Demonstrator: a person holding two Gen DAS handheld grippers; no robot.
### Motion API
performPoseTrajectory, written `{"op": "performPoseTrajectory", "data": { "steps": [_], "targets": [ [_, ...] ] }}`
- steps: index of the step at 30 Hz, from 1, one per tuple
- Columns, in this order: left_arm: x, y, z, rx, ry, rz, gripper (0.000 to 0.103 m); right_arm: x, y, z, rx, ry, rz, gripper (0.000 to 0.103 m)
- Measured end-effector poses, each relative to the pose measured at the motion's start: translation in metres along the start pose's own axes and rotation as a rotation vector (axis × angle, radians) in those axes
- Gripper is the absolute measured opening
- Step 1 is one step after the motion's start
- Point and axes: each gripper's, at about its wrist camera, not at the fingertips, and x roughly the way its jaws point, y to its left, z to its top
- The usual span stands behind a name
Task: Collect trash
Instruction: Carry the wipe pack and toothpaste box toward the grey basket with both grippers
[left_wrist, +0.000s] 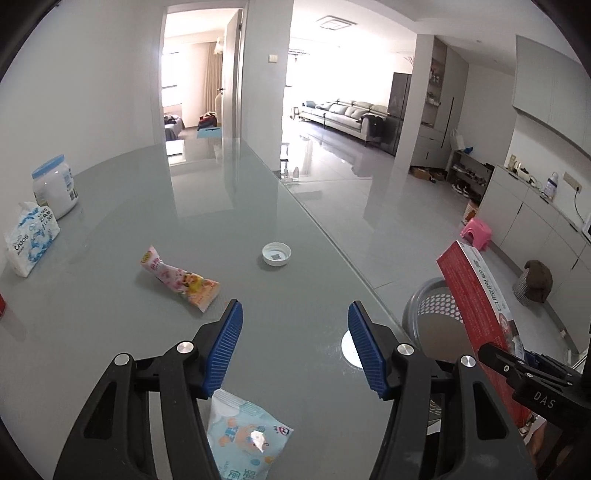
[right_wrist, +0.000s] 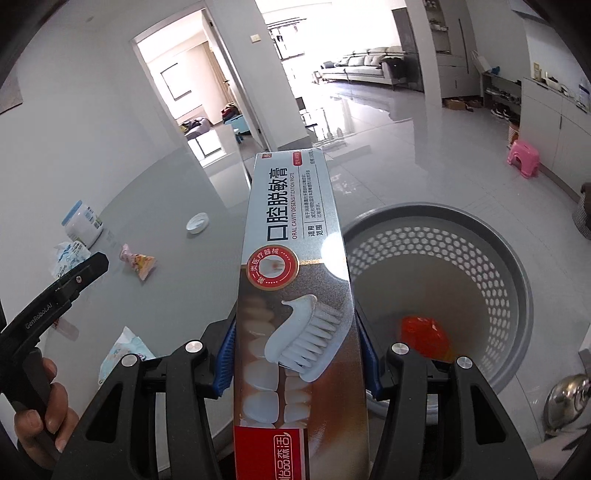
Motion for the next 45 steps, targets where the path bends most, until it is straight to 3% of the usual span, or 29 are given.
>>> {"op": "performPoseTrajectory", "data": {
  "steps": [7, 11, 23, 45],
  "targets": [
    [-0.001, 0.014, -0.013, -0.006, 0.061, 0.027, 0.058, 0.007, -0.011, -0.009, 0.021, 0.021, 0.036, 0.052],
    [-0.013, 0.025, -0.030, 0.005, 0.089, 0.064, 0.073, 0.011, -0.007, -0.010, 0.001, 0.033, 0.063, 0.052],
    [-0.024, 0.056, -0.078, 0.032, 0.148, 0.162, 0.095, 0.008, -0.003, -0.022, -0.015, 0.038, 0.084, 0.052],
    [0.019, 0.041, -0.101, 0.087, 0.284, 0.071, 0.097, 0.002, -0.002, -0.028, -0.030, 0.050, 0.036, 0.052]
  ]
}}
